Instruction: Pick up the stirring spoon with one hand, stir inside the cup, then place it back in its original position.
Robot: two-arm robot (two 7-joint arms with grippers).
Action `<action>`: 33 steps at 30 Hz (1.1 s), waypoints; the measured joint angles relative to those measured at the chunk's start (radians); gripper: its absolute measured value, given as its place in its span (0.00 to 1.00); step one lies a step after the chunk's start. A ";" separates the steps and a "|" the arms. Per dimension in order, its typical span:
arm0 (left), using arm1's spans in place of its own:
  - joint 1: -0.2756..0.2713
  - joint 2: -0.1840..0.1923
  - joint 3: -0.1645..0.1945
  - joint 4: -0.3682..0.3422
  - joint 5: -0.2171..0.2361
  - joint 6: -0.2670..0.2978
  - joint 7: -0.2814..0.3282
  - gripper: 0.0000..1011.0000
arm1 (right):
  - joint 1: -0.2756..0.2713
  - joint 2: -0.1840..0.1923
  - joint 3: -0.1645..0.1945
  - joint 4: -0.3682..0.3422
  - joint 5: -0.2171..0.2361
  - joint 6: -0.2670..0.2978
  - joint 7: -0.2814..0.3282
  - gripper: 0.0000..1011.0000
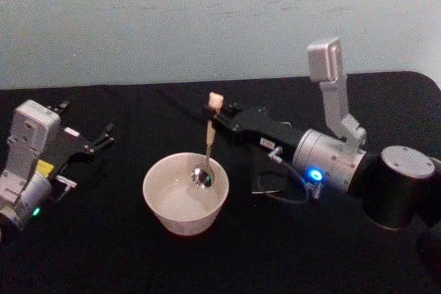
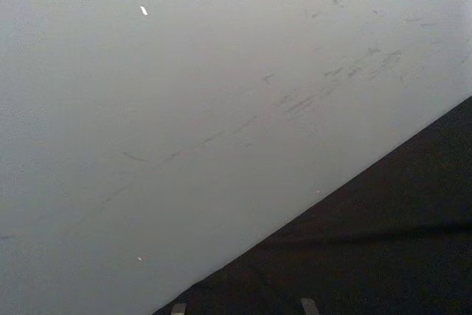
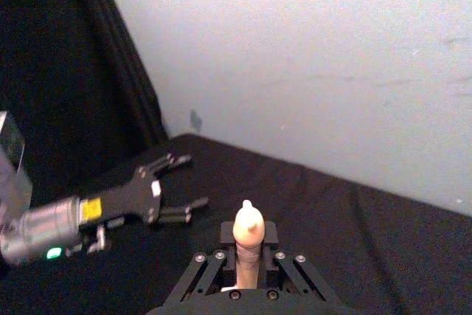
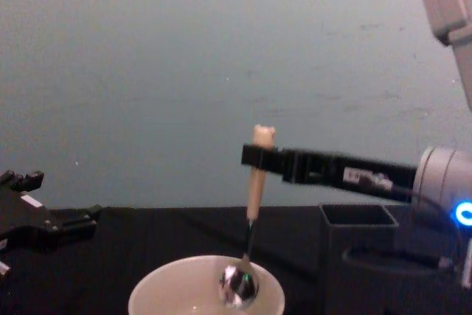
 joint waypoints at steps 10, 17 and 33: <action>0.000 0.000 0.000 0.000 0.000 0.000 0.000 0.99 | 0.026 -0.006 0.066 -0.027 0.098 0.036 -0.060 0.20; 0.000 0.000 0.000 0.000 0.000 0.000 0.000 0.99 | 0.033 0.004 0.117 -0.048 0.165 0.041 -0.089 0.20; 0.000 0.000 0.000 0.000 0.000 0.000 0.000 0.99 | -0.023 0.116 0.174 -0.107 0.228 -0.011 -0.071 0.20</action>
